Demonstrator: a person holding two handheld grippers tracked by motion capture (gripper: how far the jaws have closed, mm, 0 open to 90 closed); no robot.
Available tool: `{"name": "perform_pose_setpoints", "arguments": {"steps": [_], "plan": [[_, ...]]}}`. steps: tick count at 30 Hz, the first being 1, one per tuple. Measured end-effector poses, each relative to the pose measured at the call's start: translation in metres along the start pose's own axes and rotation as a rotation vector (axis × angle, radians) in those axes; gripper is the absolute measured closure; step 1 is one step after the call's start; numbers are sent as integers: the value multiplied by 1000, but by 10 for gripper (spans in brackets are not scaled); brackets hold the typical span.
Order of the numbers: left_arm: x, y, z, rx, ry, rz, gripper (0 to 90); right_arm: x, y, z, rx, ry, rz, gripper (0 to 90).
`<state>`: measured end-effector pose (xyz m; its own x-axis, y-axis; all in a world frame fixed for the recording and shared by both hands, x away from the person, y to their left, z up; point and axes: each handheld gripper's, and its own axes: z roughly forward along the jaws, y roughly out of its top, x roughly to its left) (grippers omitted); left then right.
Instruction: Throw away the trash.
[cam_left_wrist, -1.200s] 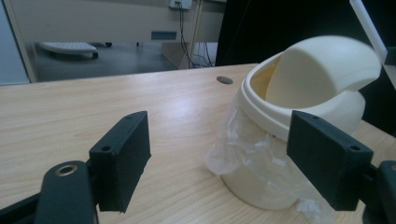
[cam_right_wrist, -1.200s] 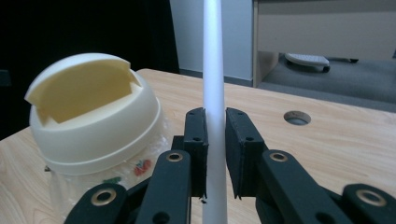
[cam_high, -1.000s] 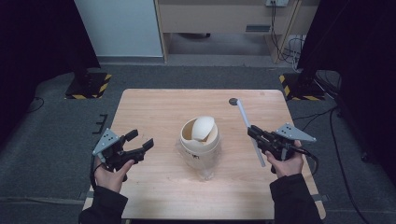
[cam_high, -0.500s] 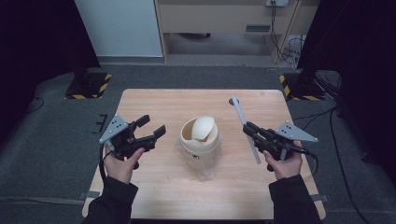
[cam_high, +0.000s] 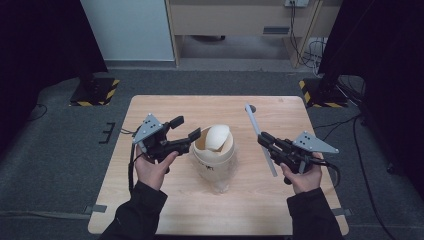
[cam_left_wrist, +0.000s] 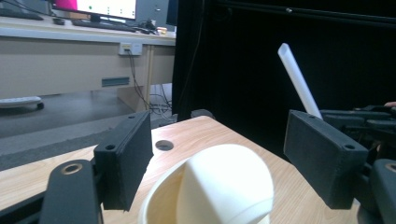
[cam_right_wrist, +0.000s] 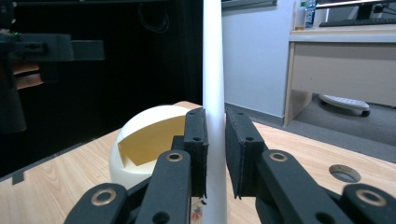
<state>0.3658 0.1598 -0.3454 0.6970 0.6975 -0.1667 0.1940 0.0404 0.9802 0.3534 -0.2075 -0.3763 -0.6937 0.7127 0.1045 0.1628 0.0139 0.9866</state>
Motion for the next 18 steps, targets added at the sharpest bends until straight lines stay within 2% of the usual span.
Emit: {"name": "perform_pose_setpoints", "arguments": {"steps": [8,13,18], "plan": [[-15,6,27,-2,-39,-6,247,4,-3,4,12,21,-2,793],[-22,7,38,-10,-57,-20,254,4,-3,4,6,26,0,793],[-32,6,54,3,-74,-24,262,5,-4,4,9,32,-1,793]]}}
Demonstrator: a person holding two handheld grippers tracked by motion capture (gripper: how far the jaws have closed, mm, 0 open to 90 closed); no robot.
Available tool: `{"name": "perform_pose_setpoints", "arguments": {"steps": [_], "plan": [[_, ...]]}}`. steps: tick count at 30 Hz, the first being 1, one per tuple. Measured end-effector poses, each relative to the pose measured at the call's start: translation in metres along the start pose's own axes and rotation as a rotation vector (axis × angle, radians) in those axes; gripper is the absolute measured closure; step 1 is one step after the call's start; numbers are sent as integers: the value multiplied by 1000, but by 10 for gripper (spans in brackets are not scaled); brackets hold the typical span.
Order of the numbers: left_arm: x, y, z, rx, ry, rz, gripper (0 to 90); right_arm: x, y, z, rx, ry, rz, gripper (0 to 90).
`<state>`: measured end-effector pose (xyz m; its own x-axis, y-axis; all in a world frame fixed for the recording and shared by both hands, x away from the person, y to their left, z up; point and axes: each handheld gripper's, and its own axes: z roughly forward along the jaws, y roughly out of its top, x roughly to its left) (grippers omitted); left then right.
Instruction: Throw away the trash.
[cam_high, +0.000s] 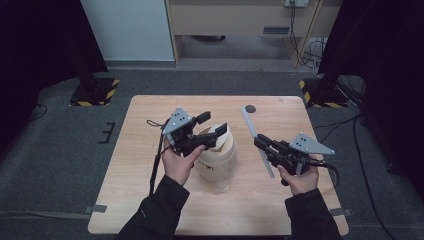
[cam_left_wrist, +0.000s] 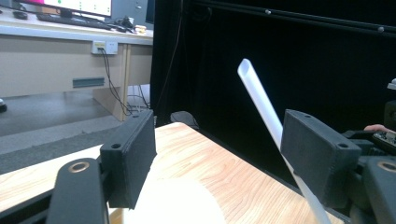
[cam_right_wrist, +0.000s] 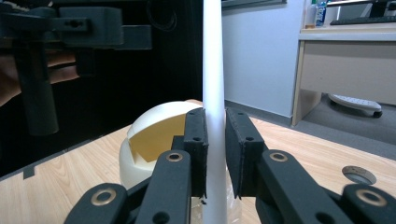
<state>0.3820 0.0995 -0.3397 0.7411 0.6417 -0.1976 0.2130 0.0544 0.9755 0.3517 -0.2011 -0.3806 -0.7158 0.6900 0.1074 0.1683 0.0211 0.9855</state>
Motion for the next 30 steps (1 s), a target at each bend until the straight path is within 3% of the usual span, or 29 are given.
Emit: {"name": "perform_pose_setpoints", "arguments": {"steps": [21,26,30], "plan": [[-22,5,33,36,-38,18,314,3,-1,-1,-24,48,2,793],[-27,5,40,40,-53,10,346,4,-2,0,-23,56,3,793],[-31,3,46,46,-71,5,437,5,-1,0,-31,67,4,793]]}}
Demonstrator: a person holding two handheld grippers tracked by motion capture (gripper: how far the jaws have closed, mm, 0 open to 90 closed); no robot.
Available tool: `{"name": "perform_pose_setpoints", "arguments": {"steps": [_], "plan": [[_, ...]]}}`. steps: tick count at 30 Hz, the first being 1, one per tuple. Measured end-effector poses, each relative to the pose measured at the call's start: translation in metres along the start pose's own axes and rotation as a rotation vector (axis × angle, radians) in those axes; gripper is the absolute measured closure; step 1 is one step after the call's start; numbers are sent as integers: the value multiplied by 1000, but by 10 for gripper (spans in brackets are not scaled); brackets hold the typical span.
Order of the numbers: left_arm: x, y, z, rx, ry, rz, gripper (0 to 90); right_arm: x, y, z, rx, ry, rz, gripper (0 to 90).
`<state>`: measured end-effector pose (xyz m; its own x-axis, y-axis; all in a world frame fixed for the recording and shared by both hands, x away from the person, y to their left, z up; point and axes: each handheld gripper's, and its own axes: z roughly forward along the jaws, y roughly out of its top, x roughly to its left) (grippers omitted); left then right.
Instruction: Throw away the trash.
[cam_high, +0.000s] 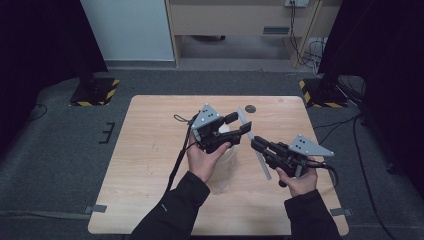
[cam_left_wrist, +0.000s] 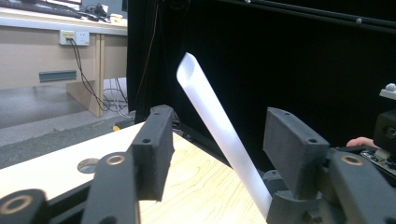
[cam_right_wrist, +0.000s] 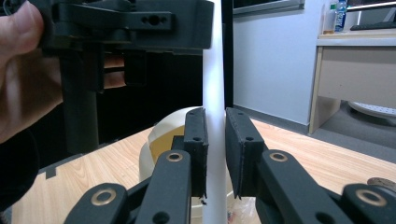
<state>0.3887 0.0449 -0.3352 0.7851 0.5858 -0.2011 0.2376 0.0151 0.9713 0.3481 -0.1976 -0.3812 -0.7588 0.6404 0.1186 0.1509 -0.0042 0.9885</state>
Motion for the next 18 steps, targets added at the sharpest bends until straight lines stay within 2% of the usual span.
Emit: {"name": "perform_pose_setpoints", "arguments": {"steps": [9,15,18], "plan": [[-3,-2,4,15,-14,-15,576,0,0,0,-2,5,1,793],[-5,-2,4,26,-38,-25,703,0,0,0,0,8,-1,794],[-7,-2,5,20,-63,-46,738,1,-1,1,4,9,-1,794]]}}
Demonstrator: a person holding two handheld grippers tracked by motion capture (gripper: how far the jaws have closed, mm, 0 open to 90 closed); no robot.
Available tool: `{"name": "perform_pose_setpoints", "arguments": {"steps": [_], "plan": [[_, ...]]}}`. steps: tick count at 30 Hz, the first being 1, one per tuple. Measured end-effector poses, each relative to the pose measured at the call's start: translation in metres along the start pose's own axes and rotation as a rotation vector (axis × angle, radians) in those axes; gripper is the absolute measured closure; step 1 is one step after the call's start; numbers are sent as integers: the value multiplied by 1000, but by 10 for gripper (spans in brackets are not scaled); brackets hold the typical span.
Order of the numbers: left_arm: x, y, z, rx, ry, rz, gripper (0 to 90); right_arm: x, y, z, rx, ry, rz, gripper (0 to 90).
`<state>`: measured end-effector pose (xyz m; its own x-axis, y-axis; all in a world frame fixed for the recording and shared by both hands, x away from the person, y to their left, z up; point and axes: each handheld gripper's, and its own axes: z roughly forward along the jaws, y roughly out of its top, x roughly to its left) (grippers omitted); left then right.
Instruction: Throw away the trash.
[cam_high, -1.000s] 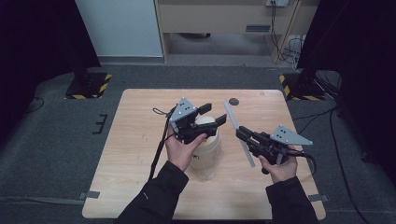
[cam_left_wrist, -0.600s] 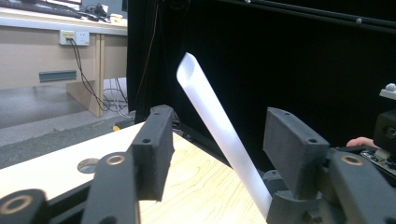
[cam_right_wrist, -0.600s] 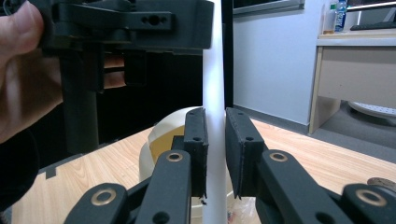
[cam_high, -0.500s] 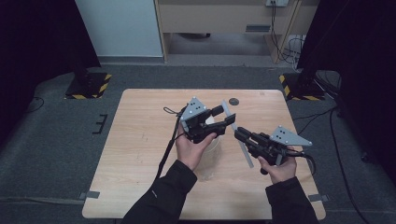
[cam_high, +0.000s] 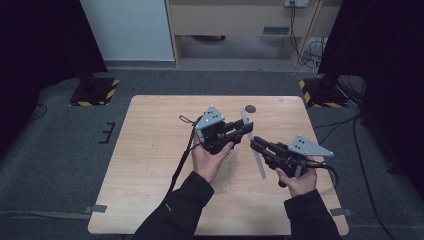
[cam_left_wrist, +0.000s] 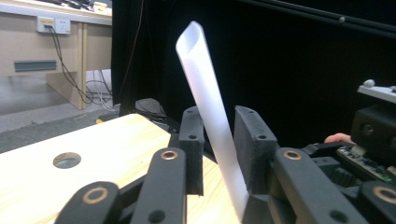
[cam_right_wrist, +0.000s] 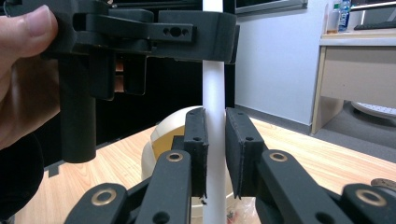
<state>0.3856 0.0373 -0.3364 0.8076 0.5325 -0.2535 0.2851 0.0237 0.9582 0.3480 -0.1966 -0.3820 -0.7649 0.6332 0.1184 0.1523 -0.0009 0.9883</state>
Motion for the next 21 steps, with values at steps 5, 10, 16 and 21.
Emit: {"name": "perform_pose_setpoints", "arguments": {"steps": [5,10,16,21], "plan": [[-2,0,1,4,-25,-9,775,0,-1,1,11,1,1,793],[-7,1,2,11,-43,10,802,0,0,1,15,6,14,757],[-10,4,-3,2,-56,24,802,-6,7,-7,-15,8,49,651],[-11,6,-8,2,-57,32,802,-11,8,-10,-26,-18,60,584]]}}
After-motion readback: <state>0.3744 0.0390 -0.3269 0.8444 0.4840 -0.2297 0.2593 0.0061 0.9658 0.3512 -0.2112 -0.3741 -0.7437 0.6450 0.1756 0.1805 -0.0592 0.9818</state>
